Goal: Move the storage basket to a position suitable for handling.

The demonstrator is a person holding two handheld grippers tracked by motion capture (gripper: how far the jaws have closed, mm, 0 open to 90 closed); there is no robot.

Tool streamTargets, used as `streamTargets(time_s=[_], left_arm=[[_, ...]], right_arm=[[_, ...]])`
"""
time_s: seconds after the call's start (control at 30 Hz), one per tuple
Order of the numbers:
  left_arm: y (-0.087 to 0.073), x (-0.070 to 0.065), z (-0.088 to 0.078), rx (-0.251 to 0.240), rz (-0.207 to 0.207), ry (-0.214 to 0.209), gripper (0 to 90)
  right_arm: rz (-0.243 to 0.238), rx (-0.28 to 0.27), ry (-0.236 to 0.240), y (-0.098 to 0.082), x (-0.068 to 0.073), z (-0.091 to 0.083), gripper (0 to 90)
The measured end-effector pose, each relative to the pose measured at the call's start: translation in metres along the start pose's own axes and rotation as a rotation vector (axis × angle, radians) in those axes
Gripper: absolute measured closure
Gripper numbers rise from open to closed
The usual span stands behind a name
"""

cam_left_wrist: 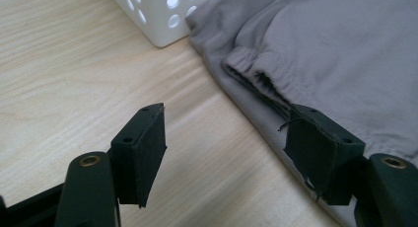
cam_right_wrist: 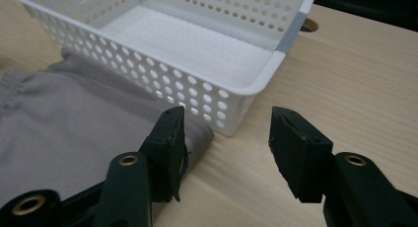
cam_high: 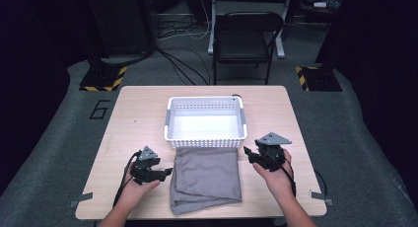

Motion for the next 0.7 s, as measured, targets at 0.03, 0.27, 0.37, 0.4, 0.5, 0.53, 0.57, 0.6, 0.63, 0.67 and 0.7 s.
streamTargets(time_s=[0.03,0.27,0.37,0.4,0.5,0.53,0.57,0.6,0.63,0.67,0.7], left_arm=[[0.000,-0.001,0.000,-0.006,-0.006,-0.004,30.7],[0.002,-0.005,-0.001,0.008,0.012,-0.001,29.9],[0.003,-0.008,-0.001,-0.007,-0.006,0.005,29.4],[0.003,-0.009,-0.001,-0.024,-0.029,0.001,28.6],[0.003,-0.012,-0.002,-0.016,-0.031,-0.004,28.2],[0.004,-0.014,-0.001,-0.034,-0.036,0.006,28.2],[0.004,-0.015,-0.001,-0.037,-0.034,0.003,28.1],[0.004,-0.016,-0.001,-0.032,-0.029,0.004,28.1],[0.004,-0.016,-0.001,-0.021,-0.017,0.000,28.0],[0.004,-0.017,-0.001,-0.011,-0.018,-0.006,27.8],[0.005,-0.018,-0.001,-0.010,-0.013,-0.006,27.7]], right_arm=[[-0.012,0.005,0.010,-0.002,0.003,0.000,47.5],[-0.024,0.036,0.041,-0.017,0.016,0.005,46.8],[-0.035,0.049,0.049,-0.021,0.018,0.007,45.6],[-0.028,0.057,0.058,-0.025,0.022,0.008,44.7],[-0.045,0.073,0.071,-0.028,0.024,0.009,44.4],[-0.050,0.085,0.077,-0.031,0.027,0.009,44.2],[-0.050,0.087,0.076,-0.032,0.028,0.010,43.9],[-0.054,0.093,0.082,-0.033,0.029,0.010,43.6],[-0.047,0.093,0.084,-0.033,0.031,0.011,43.2],[-0.049,0.092,0.088,-0.034,0.032,0.012,42.9],[-0.045,0.101,0.092,-0.035,0.034,0.012,42.6]])
Point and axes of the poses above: each handheld gripper's, and its own axes: z roughly forward along the jaws, y roughly out of its top, x roughly to its left, the point moved 2 cm from there along z, roughly forward along the jaws, and after that the axes turned 9 degrees about -y, right-handed, at the moved point
